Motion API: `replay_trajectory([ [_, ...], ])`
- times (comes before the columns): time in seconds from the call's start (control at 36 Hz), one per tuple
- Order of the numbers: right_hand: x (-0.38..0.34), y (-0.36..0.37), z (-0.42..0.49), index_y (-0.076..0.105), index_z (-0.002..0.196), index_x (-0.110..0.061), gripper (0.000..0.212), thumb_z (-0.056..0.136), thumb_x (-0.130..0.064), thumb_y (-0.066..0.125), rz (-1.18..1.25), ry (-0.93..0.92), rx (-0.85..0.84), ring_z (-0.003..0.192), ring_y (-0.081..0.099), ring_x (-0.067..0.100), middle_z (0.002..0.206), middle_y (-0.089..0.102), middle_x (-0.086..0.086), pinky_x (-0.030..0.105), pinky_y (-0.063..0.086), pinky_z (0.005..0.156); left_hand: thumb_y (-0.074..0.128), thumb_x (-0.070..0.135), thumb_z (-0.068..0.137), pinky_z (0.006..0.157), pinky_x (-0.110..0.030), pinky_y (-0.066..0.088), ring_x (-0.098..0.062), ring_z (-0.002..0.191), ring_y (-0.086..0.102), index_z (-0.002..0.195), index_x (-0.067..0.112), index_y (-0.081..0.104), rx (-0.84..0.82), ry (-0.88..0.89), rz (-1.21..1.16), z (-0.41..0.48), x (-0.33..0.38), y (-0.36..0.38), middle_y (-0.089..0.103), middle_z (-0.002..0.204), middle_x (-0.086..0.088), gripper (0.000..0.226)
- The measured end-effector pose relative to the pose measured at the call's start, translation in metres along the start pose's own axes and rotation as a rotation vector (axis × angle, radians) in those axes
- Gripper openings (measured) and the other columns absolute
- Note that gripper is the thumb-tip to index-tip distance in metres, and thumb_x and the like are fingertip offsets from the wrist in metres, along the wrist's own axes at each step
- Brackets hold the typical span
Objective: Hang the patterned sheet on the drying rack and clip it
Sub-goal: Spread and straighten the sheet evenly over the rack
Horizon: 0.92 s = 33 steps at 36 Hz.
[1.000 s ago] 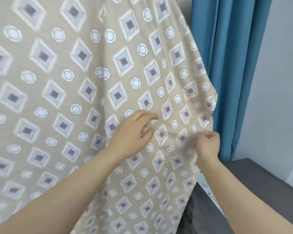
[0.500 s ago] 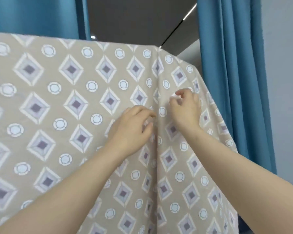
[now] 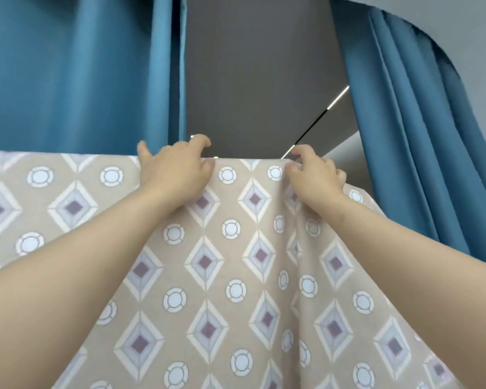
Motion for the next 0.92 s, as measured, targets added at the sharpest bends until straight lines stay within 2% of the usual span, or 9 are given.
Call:
replay_trajectory([
  [0.11, 0.006, 0.006, 0.009, 0.051, 0.113, -0.027, 0.028, 0.097, -0.025, 0.029, 0.119, 0.013, -0.112, 0.094, 0.039, 0.017, 0.098, 0.055, -0.007, 0.032, 0.023, 0.094, 0.030, 0.032, 0.097, 0.086, -0.034, 0.028, -0.027, 0.091, 0.047, 0.105, 0.020, 0.047, -0.075, -0.030, -0.058, 0.007, -0.012, 0.002, 0.063, 0.111, -0.004, 0.022],
  [0.22, 0.011, 0.005, 0.011, 0.054, 0.102, -0.027, 0.021, 0.097, -0.028, 0.033, 0.188, 0.009, -0.074, 0.074, 0.041, 0.005, 0.083, 0.052, -0.014, 0.031, 0.024, 0.099, 0.035, 0.035, 0.097, 0.086, -0.033, 0.030, -0.023, 0.090, 0.046, 0.094, 0.025, 0.050, -0.142, -0.023, -0.086, 0.011, -0.011, 0.003, 0.062, 0.111, 0.000, 0.018],
  [0.31, 0.013, 0.003, 0.015, 0.051, 0.081, -0.028, 0.020, 0.097, -0.027, 0.038, 0.247, 0.003, -0.063, 0.082, 0.049, 0.005, 0.077, 0.051, -0.018, 0.038, 0.030, 0.106, 0.044, 0.035, 0.095, 0.086, -0.033, 0.039, -0.023, 0.091, 0.050, 0.081, 0.027, 0.053, -0.162, -0.039, -0.192, 0.015, -0.012, -0.004, 0.061, 0.117, 0.002, 0.018],
  [0.39, 0.012, 0.000, 0.018, 0.048, 0.072, -0.030, 0.025, 0.096, -0.025, 0.040, 0.285, 0.002, -0.034, 0.095, 0.053, 0.017, 0.076, 0.052, -0.016, 0.045, 0.036, 0.103, 0.048, 0.032, 0.093, 0.072, -0.029, 0.041, -0.018, 0.071, 0.049, 0.070, 0.027, 0.051, -0.164, -0.041, -0.259, 0.017, -0.015, -0.009, 0.058, 0.087, 0.005, 0.024],
  [0.44, 0.012, -0.003, 0.019, 0.047, 0.070, -0.028, 0.026, 0.095, -0.024, 0.040, 0.282, 0.010, 0.002, 0.096, 0.053, 0.020, 0.075, 0.051, -0.015, 0.045, 0.038, 0.101, 0.047, 0.031, 0.094, 0.071, -0.030, 0.041, -0.020, 0.074, 0.050, 0.070, 0.027, 0.051, -0.133, -0.047, -0.253, 0.018, -0.015, -0.011, 0.054, 0.076, 0.006, 0.025],
  [0.53, 0.010, -0.006, 0.019, 0.046, 0.070, -0.026, 0.025, 0.094, -0.022, 0.038, 0.257, 0.046, 0.022, 0.091, 0.051, 0.022, 0.073, 0.050, -0.012, 0.044, 0.039, 0.099, 0.039, 0.027, 0.097, 0.073, -0.031, 0.032, -0.025, 0.086, 0.045, 0.083, 0.025, 0.051, -0.025, -0.044, -0.160, 0.014, -0.009, -0.018, 0.053, 0.087, 0.003, 0.018],
  [0.64, -0.001, -0.017, 0.022, 0.039, 0.066, -0.022, 0.029, 0.094, -0.017, 0.033, 0.133, 0.043, 0.063, 0.080, 0.045, 0.020, 0.068, 0.045, -0.008, 0.035, 0.036, 0.089, 0.033, 0.025, 0.099, 0.072, -0.030, 0.027, -0.027, 0.080, 0.040, 0.095, 0.020, 0.054, 0.128, -0.011, -0.064, 0.009, -0.003, -0.030, 0.049, 0.086, -0.001, 0.022],
  [0.78, -0.006, -0.031, 0.028, 0.048, 0.086, -0.019, 0.020, 0.094, -0.018, 0.030, 0.116, 0.018, 0.211, 0.086, 0.046, 0.022, 0.078, 0.052, -0.004, 0.033, 0.033, 0.090, 0.033, 0.027, 0.098, 0.066, -0.032, 0.032, -0.029, 0.082, 0.045, 0.100, 0.017, 0.057, 0.200, 0.061, -0.122, 0.020, 0.001, -0.041, 0.060, 0.096, -0.006, 0.026],
  [0.92, 0.008, -0.028, 0.026, 0.046, 0.083, -0.024, 0.025, 0.092, -0.015, 0.025, 0.081, 0.028, 0.240, 0.089, 0.045, 0.022, 0.066, 0.050, -0.011, 0.026, 0.022, 0.078, 0.036, 0.027, 0.096, 0.062, -0.029, 0.032, -0.025, 0.090, 0.049, 0.092, 0.025, 0.056, 0.031, 0.099, -0.145, 0.030, 0.009, -0.024, 0.059, 0.100, 0.003, 0.021],
])
Point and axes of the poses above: each hand's wrist, its own z-axis towards the middle knuckle, its own y-axis out of the palm, x = y × z, the point moved 9 cm from there along z, towards the middle knuckle
